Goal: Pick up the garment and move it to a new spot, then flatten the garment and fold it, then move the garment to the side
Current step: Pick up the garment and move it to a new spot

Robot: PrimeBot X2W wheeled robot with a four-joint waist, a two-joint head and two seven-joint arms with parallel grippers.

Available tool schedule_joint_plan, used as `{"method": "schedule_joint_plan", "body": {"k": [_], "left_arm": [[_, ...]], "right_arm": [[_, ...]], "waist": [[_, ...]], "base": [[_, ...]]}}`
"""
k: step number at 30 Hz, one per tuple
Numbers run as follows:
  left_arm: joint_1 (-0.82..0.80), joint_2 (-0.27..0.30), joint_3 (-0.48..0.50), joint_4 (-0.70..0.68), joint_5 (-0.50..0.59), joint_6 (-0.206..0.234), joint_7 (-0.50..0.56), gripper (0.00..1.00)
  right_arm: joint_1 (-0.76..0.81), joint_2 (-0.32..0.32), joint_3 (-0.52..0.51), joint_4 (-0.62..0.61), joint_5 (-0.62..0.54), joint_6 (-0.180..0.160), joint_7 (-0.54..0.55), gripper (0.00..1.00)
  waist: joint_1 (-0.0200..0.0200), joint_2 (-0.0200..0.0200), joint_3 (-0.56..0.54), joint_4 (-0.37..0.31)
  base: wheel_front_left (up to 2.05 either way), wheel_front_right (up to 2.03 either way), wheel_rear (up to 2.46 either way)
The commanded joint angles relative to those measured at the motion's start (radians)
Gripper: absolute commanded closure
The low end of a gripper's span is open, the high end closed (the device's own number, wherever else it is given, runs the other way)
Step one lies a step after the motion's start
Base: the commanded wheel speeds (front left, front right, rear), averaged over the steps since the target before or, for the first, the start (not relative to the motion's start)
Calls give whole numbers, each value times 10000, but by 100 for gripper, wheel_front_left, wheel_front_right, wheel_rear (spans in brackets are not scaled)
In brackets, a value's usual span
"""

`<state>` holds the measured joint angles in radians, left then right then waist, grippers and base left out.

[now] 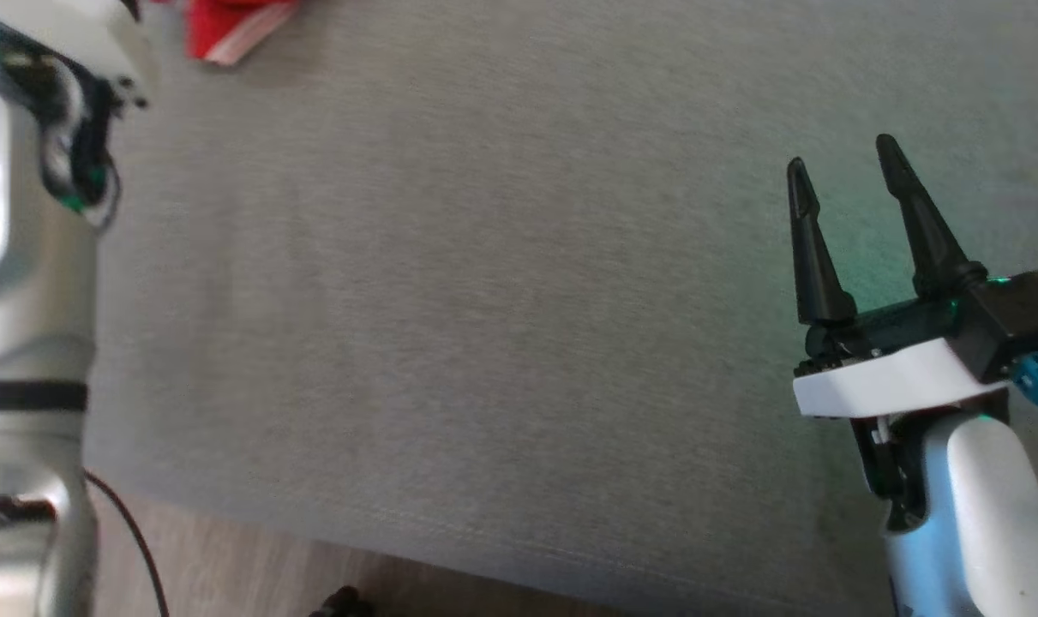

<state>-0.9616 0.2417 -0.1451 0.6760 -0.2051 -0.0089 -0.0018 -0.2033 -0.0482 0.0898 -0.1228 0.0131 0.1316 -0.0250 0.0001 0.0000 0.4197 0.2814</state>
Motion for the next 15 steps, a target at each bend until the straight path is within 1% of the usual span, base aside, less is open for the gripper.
{"method": "schedule_joint_plan", "body": {"k": [1, 5, 9, 12, 13, 15], "left_arm": [[-461, 671, 360, -2, 34, -17, 136, 0], [-1230, 1051, 417, 1064, 88, 98, 606, 0], [-1679, 1490, 527, 1885, 189, 477, 922, 0], [-1831, 1725, 591, 2336, 255, 827, 1084, 0], [-1860, 1794, 602, 2455, 271, 914, 1124, 18], [-1910, 1937, 587, 2643, 308, 979, 1125, 93]], "right_arm": [[-224, -20, 256, -421, -29, -9, -45, 0], [-179, -20, 201, -533, 14, -9, -144, 0], [-145, -20, 120, -576, 93, -9, -295, 0], [-144, -20, 77, -502, 189, -9, -442, 0], [-144, -20, 64, -461, 221, -9, -492, 0], [-155, -20, 58, -365, 286, -9, -580, 0]], "waist": [[-1, 0, 1010, -1084], [-1, 0, 1486, -1701], [-1, 0, 1768, -2142], [-1, 0, 1809, -2322], [-1, 0, 1793, -2354], [-1, 0, 1725, -2389]], "base": [[0, 0, 0], [0, 0, 0], [0, 0, 0], [0, 0, 0], [0, 0, 0], [0, 0, 0]]}}
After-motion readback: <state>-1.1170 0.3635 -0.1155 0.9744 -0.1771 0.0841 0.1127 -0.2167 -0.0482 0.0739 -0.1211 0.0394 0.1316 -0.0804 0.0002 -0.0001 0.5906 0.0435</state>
